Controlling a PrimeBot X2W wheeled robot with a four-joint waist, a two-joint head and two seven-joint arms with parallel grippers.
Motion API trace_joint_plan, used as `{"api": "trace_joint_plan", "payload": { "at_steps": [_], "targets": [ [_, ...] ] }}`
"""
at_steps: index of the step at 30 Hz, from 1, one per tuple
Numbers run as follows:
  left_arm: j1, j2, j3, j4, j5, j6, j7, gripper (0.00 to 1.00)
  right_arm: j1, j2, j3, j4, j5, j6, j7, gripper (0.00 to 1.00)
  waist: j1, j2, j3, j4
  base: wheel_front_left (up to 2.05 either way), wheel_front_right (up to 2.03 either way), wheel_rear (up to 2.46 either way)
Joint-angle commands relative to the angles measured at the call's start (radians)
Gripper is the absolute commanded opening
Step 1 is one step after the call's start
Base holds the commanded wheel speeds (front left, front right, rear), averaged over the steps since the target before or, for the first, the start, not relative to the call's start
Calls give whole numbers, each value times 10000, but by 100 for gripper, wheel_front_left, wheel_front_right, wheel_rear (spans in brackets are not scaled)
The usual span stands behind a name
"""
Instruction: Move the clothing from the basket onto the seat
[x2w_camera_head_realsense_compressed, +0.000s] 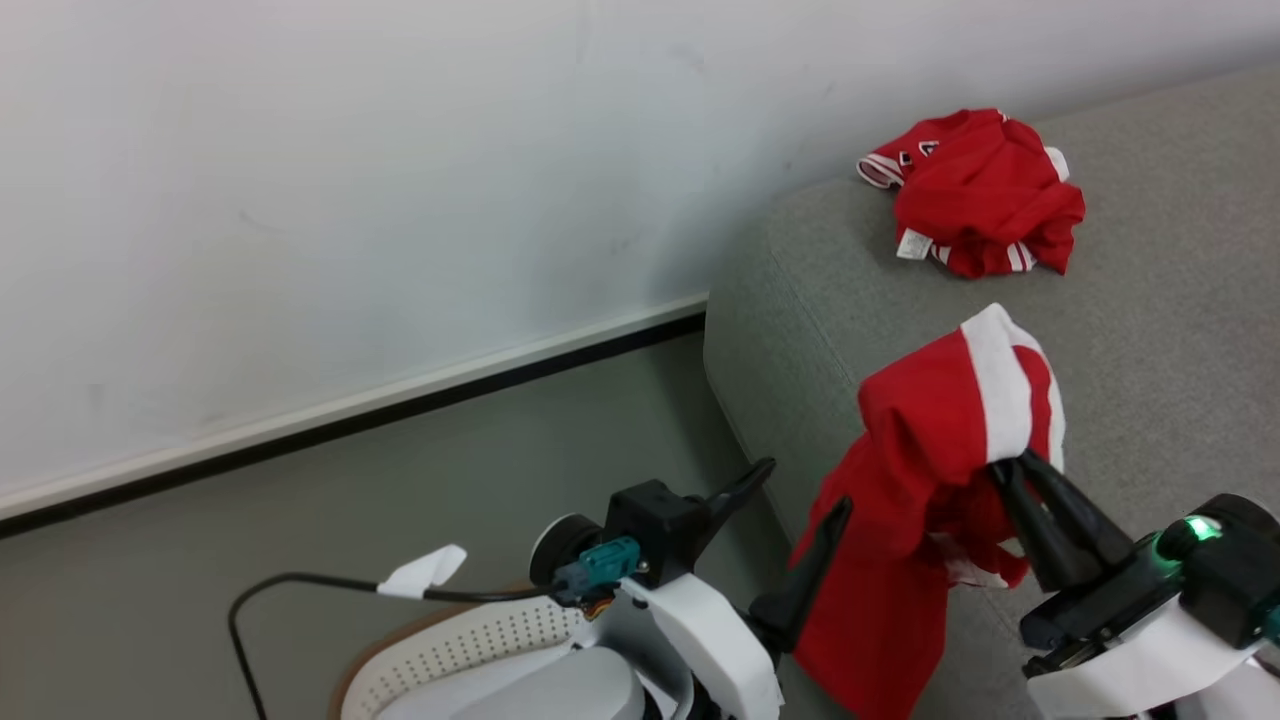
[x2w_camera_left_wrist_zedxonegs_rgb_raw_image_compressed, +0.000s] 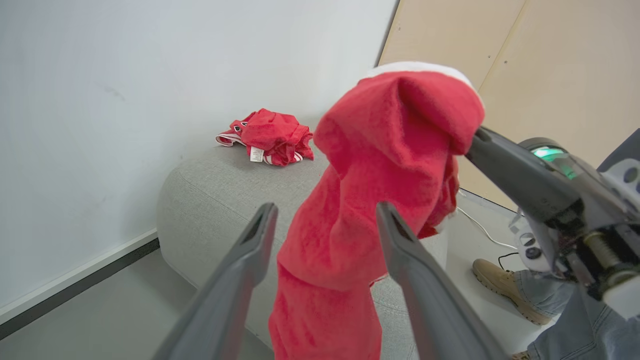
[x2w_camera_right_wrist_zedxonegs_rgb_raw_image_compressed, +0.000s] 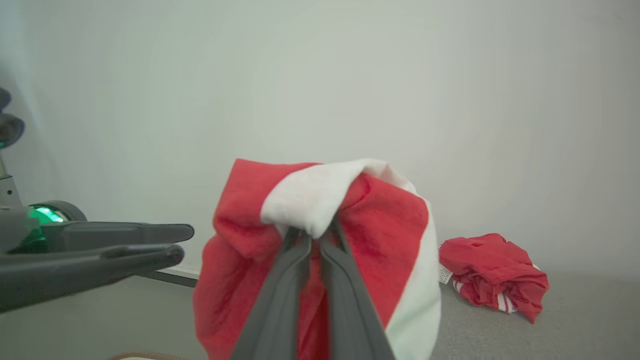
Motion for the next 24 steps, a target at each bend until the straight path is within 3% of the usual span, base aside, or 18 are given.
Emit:
{"api": "trace_joint_plan", "payload": {
  "at_steps": [1, 13, 19, 24],
  "targets": [
    [-122, 31, -20, 50, 106, -27, 51, 100, -27, -76, -132, -82, 125, -22, -1, 0, 0, -1, 266, -131, 0, 0, 0],
    [-2645, -509, -313, 522, 1089, -462, 779, 100, -1896, -896, -2369, 73, 474, -22, 0, 0, 0, -1, 2991, 663, 0, 0, 0],
    [-4303, -906, -420, 881, 1682, -743, 1194, 100, -3941, -2061, -3398, 1220, 1346, -22, -2, 0, 0, -1, 4754, 1202, 0, 0, 0],
    [-5201, -1236, -434, 1137, 1915, -760, 1146, 100, -5472, -3193, -4438, 2970, 2200, -22, 3, 0, 0, -1, 5903, 1768, 0, 0, 0]
  ]
}}
